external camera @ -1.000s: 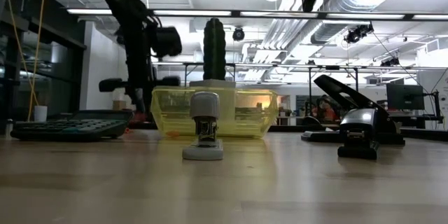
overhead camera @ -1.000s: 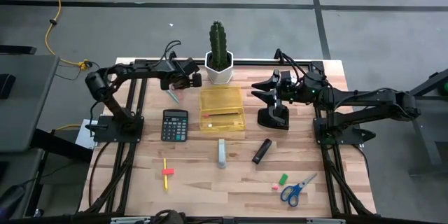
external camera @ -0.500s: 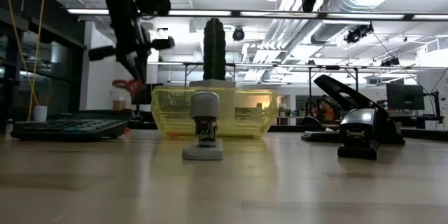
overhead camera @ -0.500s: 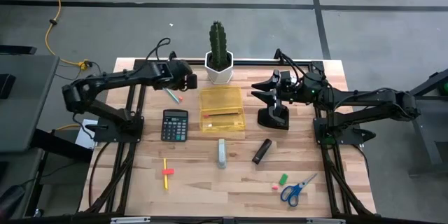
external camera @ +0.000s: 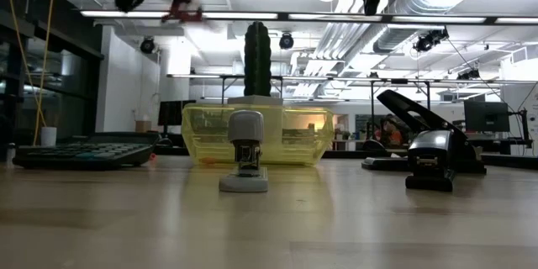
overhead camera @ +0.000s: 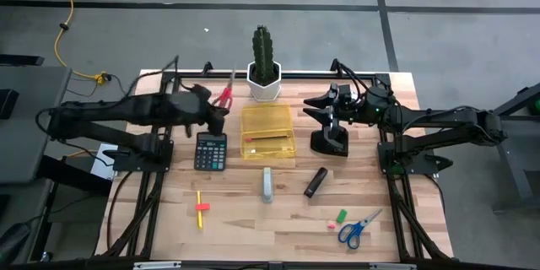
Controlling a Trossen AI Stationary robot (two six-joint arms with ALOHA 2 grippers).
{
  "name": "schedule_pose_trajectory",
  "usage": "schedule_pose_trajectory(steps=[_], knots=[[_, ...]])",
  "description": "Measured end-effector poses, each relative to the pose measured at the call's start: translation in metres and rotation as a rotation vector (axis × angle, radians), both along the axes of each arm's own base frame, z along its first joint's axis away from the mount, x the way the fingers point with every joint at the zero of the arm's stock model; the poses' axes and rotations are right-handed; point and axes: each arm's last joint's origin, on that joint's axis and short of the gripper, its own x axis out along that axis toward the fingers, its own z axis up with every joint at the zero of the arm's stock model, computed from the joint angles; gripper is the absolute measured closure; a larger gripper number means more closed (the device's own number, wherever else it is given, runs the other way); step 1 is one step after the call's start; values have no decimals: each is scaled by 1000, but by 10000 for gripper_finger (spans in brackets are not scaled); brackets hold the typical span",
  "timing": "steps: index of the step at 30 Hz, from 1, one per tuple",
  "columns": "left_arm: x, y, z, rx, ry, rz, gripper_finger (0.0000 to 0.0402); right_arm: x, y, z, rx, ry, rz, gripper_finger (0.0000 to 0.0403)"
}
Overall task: Pick & place school supplies into a supply box
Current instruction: Put the red scissors into the yellow supply box
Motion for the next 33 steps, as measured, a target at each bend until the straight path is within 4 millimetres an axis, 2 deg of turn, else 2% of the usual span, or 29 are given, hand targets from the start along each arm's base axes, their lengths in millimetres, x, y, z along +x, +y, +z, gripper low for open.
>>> schedule_pose_trajectory(steps=[5,9,13,19,33], knots=[[4,-13,35,229,-254,-215,397,0,0,1,-2,-13,1,252],[16,-19,52,416,-389,-388,397,0,0,3,-6,-35,1,252],[26,-19,55,484,-443,-413,397,0,0,5,-9,-48,1,252],[32,-19,53,476,-448,-448,397,0,0,5,-9,-51,1,252],[32,-20,52,480,-444,-459,397,0,0,5,-9,-49,1,252]])
